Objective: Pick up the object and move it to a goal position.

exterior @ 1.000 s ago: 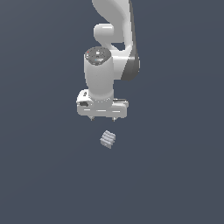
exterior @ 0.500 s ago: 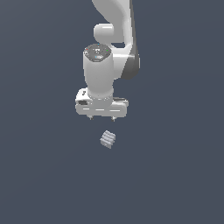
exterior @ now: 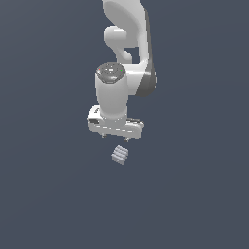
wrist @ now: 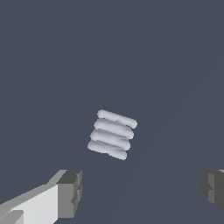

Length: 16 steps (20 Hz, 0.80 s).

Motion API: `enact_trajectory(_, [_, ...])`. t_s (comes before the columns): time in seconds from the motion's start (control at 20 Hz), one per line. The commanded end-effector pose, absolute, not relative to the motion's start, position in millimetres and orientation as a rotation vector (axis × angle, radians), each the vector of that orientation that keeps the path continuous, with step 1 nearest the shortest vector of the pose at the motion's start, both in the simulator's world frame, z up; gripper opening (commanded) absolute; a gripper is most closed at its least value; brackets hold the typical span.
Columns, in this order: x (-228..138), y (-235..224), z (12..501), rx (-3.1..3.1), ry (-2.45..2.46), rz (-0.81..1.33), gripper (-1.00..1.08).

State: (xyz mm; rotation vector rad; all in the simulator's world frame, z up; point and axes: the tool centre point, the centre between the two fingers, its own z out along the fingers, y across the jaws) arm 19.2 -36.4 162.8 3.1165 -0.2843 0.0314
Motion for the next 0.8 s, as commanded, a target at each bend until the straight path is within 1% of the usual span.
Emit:
enact_trajectory(0.0, [23,-34,151,3.112,-0.363,0.026,1.0])
enact_trajectory(0.4, [33,-25,111,3.077,-0.623,0.009,1.0])
enact_trajectory(0.75, [36,-22,93,3.054,-0.738,0.001,1.0])
